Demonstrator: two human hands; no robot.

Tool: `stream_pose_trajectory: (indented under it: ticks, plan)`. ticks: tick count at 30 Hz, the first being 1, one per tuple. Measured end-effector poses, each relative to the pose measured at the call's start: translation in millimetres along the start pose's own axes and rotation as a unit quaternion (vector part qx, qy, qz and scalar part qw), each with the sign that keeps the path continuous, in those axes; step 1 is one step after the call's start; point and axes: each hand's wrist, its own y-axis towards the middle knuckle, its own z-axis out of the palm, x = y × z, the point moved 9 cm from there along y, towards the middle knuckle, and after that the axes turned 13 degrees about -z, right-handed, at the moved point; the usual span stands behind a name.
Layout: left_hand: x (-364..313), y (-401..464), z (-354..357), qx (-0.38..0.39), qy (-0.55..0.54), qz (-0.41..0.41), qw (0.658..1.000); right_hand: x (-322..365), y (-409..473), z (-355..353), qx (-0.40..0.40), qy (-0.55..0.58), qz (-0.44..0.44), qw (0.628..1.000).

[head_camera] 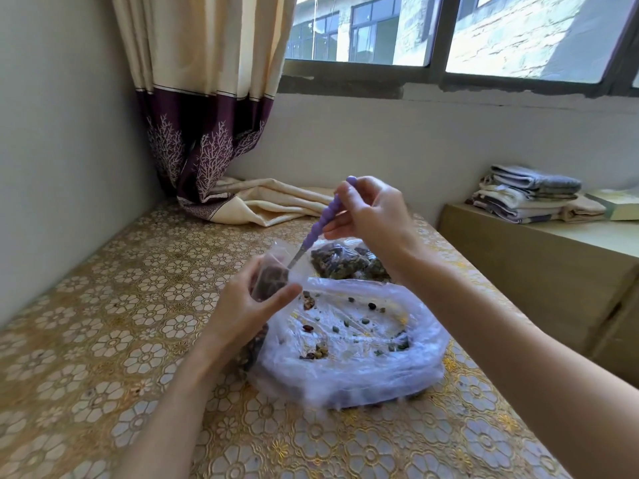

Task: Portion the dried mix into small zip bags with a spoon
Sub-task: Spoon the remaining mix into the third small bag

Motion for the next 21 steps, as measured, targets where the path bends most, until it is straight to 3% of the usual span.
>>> stream_pose_trajectory:
  ticks: [4, 8, 17, 21]
  plan:
    - [-2.2, -0.2, -9.8, -0.026, -0.061, -0.004, 0.998, 27.0, -1.8, 13.6, 0.048, -0.003, -0.078, 0.996]
    - [-1.2, -1.0, -11.8, -0.030, -0.086, 0.000, 0.996, 37.5, -1.9, 6.7, 0.020, 0.033, -0.104, 0.994]
    - [2.5, -0.5, -25.6, -0.077, -0.088, 0.004, 0.993, -4.8, -20.1, -80.0, -0.231, 0.092, 0.010, 0.969]
    - [0.8, -0.9, -24.5, -0.076, -0.093, 0.009, 0.993, -31.0, -41.4, -94.0, -0.211, 0.025, 0.050, 0.976]
